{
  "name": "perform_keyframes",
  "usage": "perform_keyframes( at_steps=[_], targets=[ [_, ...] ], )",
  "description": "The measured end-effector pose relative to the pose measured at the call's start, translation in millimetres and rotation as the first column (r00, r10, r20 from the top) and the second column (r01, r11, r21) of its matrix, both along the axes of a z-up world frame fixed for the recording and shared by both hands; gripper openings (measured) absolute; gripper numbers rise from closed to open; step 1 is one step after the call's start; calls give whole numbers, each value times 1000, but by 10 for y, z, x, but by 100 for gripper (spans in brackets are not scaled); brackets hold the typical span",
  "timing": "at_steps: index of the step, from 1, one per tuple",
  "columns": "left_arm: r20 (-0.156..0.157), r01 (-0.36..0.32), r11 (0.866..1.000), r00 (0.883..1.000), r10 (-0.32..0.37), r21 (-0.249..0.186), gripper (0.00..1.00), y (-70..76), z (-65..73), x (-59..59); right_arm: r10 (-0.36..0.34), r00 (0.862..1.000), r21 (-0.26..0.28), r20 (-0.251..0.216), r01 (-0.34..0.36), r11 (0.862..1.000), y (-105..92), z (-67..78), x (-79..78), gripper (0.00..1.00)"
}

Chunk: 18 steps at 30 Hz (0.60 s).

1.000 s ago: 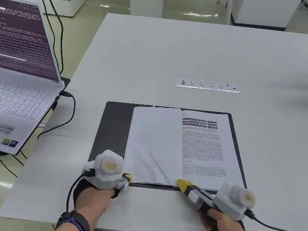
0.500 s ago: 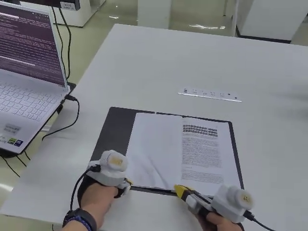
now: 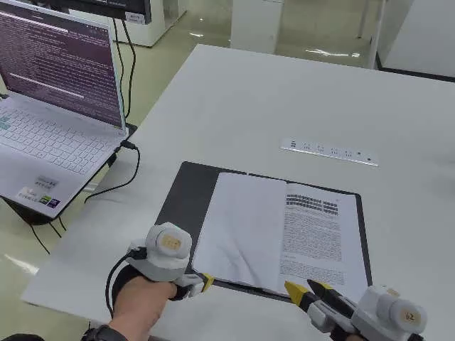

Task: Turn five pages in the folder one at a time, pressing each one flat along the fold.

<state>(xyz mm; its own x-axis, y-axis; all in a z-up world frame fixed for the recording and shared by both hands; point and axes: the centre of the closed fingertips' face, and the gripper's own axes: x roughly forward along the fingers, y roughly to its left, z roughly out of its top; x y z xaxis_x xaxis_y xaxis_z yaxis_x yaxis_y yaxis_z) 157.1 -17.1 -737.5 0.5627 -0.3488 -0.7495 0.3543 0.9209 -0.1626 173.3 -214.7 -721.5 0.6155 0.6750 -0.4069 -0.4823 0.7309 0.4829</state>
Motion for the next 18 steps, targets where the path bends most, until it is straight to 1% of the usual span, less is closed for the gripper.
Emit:
perform_keyframes(
  at_steps=[1,2,6,7,9,10,13,14,15,16,18],
  targets=[
    [16,-12,1000,1000,12,-4,42,22,46,21,5,1000,-10,13,-5,1000,-23,52,13,41],
    [23,-17,1000,1000,17,-6,44,34,83,27,6,1000,-13,24,-6,1000,-38,93,22,42],
    [80,-27,1000,996,28,-10,51,82,283,68,11,998,-28,64,-9,1000,-125,259,40,45],
    [103,-33,999,994,34,-12,53,102,356,84,9,997,-30,72,-6,1000,-142,292,38,46],
    [133,-36,999,990,38,-14,55,128,465,93,2,997,-24,77,0,1000,-174,353,26,48],
    [142,-40,999,989,41,-11,55,146,501,91,1,997,-21,79,0,1000,-181,378,15,49],
    [165,-50,999,985,50,-7,58,198,601,67,12,996,-19,85,-10,1000,-190,446,-61,52],
    [180,-57,998,982,58,-10,59,216,653,55,12,996,-22,88,-10,1000,-198,456,-79,52],
    [188,-61,998,980,62,-13,59,223,688,40,5,996,-17,87,-3,1000,-219,466,-103,52],
    [201,-66,998,977,68,-16,59,231,742,16,-5,997,-10,83,5,1000,-233,474,-119,52],
    [216,-69,997,974,71,-17,60,230,810,-33,-7,996,-7,84,8,1000,-246,496,-164,52]
  ],
)
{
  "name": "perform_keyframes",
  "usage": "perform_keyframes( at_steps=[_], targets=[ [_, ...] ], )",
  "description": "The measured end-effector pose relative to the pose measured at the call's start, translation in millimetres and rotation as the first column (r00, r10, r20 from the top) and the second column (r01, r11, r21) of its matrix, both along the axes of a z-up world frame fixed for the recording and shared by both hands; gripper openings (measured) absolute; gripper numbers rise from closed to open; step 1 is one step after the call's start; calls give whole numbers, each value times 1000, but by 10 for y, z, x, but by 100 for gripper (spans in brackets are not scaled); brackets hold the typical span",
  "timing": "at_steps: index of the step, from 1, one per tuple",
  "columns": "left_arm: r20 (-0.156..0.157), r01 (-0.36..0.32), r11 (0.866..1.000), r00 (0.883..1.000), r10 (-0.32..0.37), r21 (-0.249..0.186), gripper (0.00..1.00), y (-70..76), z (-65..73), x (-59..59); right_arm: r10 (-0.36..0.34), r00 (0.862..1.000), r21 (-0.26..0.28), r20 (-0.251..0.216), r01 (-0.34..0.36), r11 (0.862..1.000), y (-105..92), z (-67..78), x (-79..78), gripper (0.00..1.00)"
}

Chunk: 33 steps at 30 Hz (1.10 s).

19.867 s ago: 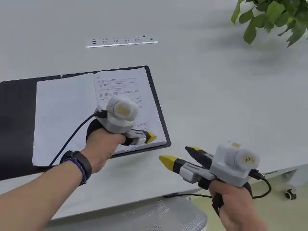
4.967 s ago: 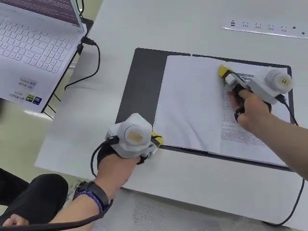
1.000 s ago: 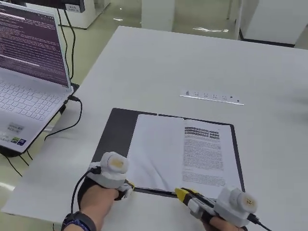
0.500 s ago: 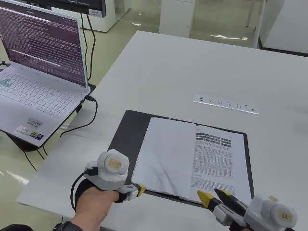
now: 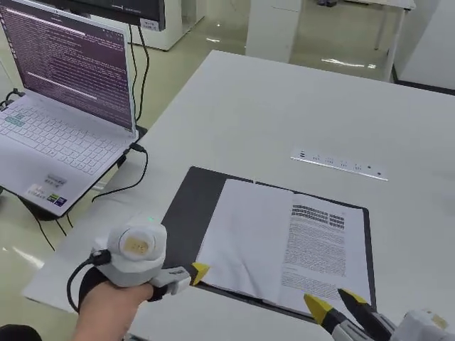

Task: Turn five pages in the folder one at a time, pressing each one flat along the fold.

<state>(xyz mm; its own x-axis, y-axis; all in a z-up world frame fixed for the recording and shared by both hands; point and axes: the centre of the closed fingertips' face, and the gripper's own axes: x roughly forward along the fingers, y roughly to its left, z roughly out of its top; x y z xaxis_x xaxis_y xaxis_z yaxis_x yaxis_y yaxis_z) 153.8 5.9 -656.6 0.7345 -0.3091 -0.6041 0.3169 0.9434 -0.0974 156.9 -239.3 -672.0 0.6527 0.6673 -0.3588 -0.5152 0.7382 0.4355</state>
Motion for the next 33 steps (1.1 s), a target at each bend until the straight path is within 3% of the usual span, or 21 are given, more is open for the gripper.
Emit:
perform_keyframes(
  at_steps=[4,7,13,21,29,32,33],
  targets=[
    [38,-8,1000,999,9,-21,59,-6,110,-85,11,1000,-17,-2,-11,1000,-18,22,-134,53],
    [71,-31,997,997,35,-65,62,3,188,-145,18,1000,-33,-3,-18,999,-50,35,-204,55],
    [95,-60,995,993,68,-78,68,90,224,-229,3,1000,-40,-3,-3,999,-134,78,-315,58],
    [103,-79,993,991,87,-83,70,153,248,-247,-18,999,-39,-28,17,999,-166,18,-407,62],
    [112,-68,995,991,76,-69,71,165,276,-201,-31,999,-27,-29,31,999,-145,34,-404,64],
    [126,-66,996,989,72,-56,72,177,288,-191,-2,1000,-85,-23,0,996,-160,-33,-409,65],
    [125,-72,996,989,79,-60,72,185,282,-194,-6,1000,-77,-26,4,997,-159,-41,-402,65]
  ],
)
